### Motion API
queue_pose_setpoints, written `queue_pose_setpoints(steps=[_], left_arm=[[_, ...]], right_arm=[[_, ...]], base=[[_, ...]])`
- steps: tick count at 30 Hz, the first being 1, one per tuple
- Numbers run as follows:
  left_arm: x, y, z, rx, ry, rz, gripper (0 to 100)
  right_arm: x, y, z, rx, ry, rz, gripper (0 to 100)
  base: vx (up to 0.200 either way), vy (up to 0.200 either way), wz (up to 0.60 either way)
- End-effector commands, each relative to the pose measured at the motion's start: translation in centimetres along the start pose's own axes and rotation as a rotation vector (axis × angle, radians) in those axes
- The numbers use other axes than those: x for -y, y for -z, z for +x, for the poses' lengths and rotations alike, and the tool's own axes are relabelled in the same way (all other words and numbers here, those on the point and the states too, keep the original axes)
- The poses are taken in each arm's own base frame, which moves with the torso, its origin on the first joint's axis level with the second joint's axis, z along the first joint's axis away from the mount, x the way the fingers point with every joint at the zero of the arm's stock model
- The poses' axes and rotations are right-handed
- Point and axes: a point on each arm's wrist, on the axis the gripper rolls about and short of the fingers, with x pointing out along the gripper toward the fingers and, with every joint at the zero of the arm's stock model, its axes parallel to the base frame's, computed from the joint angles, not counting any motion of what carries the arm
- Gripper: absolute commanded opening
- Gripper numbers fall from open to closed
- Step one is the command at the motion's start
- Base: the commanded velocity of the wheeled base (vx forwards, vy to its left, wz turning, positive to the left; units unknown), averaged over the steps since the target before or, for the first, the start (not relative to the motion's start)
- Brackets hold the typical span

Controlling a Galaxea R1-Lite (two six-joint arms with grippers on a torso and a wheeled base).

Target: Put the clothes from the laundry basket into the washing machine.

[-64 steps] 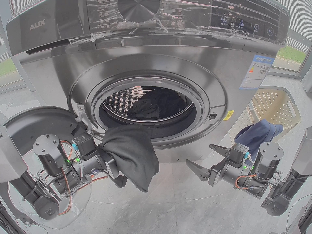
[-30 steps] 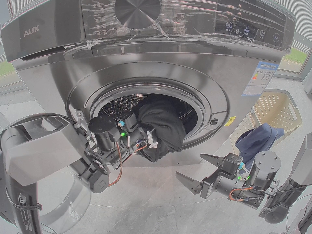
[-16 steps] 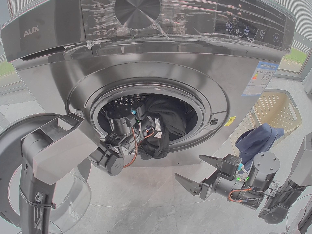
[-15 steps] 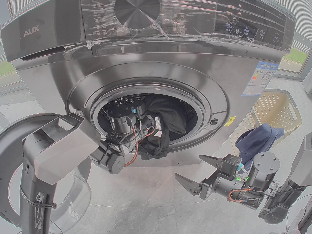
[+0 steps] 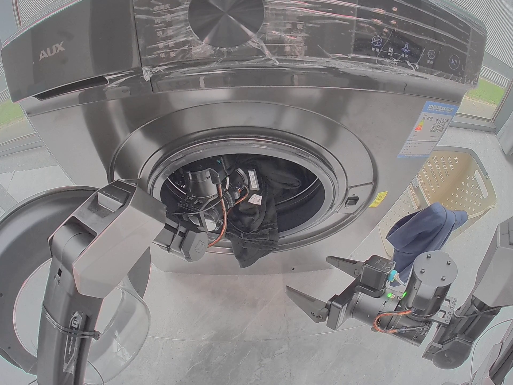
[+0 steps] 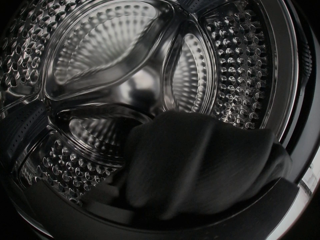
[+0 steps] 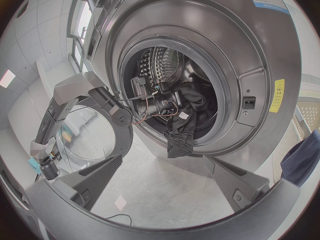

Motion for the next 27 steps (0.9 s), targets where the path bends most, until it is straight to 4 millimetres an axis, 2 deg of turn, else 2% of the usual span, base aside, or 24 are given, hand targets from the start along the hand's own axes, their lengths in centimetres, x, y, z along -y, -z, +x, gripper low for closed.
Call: queue_pose_setpoints(steps=[1,7,10,16,21,22,27], left_arm=[[-0.1,0.2,-0.2,-0.02,-0.004,-0.016,100],[1.3,0.3,-2.3,-0.185,-0.001,-0.061,100],[1.3,0.7,-3.2,-0.268,-0.003,-0.057,100],[2.1,2.7,-4.8,-0.409,0.017,-0.045,100],[2.2,4.4,-5.0,-0.446,0.018,-0.035,100],[2.2,4.5,-4.9,-0.447,0.017,-0.032,0],[2.0,4.0,-3.9,-0.399,0.016,-0.036,0]], right_arm=[[0.0,0.1,0.1,-0.002,-0.001,0.0,100],[0.0,0.1,0.1,-0.002,-0.001,0.0,100],[0.0,0.0,0.1,0.001,0.0,0.0,100],[0.0,-0.1,0.1,0.004,0.0,0.0,100],[-0.1,-0.1,0.1,0.005,-0.003,0.0,100],[-0.1,-0.1,0.1,0.005,-0.003,0.0,100],[-0.2,-0.1,0.1,0.005,-0.006,-0.001,100]], base=[[0.0,0.0,0.0],[0.0,0.0,0.0],[0.0,0.0,0.0],[0.0,0.0,0.0],[0.0,0.0,0.0],[0.0,0.0,0.0],[0.0,0.0,0.0]])
